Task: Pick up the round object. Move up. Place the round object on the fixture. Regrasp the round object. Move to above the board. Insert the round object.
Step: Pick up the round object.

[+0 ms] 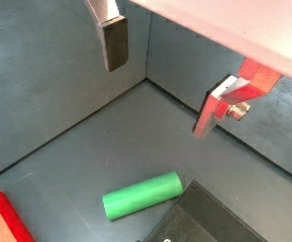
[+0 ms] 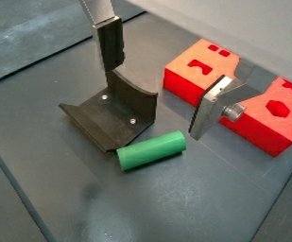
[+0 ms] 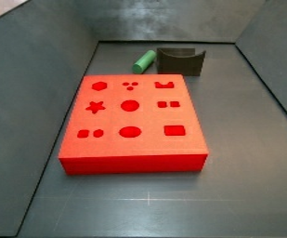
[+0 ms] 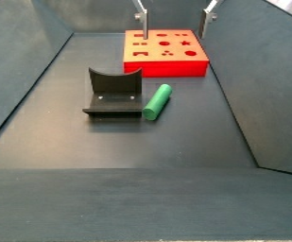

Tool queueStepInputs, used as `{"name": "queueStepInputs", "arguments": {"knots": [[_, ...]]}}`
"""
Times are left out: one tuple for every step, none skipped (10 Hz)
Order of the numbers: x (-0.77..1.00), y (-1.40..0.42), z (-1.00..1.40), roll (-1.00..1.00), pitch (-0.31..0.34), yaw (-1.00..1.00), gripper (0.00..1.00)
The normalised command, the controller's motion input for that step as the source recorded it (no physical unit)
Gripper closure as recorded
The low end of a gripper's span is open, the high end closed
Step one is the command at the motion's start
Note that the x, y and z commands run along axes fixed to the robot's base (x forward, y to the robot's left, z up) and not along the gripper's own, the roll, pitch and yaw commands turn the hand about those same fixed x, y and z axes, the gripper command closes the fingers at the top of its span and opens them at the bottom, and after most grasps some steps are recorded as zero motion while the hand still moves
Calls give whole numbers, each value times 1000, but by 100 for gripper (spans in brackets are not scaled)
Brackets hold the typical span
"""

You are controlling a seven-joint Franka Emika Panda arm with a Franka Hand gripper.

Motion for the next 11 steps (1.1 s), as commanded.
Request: {"name": "queueStepInputs", "arguments": {"knots": [[0,0,0,-21,-16,0,0],[163,223,-971,56,0,-709,0],[0,0,-980,36,0,-1000,0],[0,0,-997,23,0,-1000,0],[0,0,-1000,13,0,-1000,0],[0,254,-1000,0,0,-731,0],[0,329,-1000,0,0,-566,0],[0,357,-1000,0,0,-483,0],[0,363,-1000,9,0,-426,0],[100,220,-1000,34,0,-337,0],[343,20,-1000,40,0,-211,0]]}}
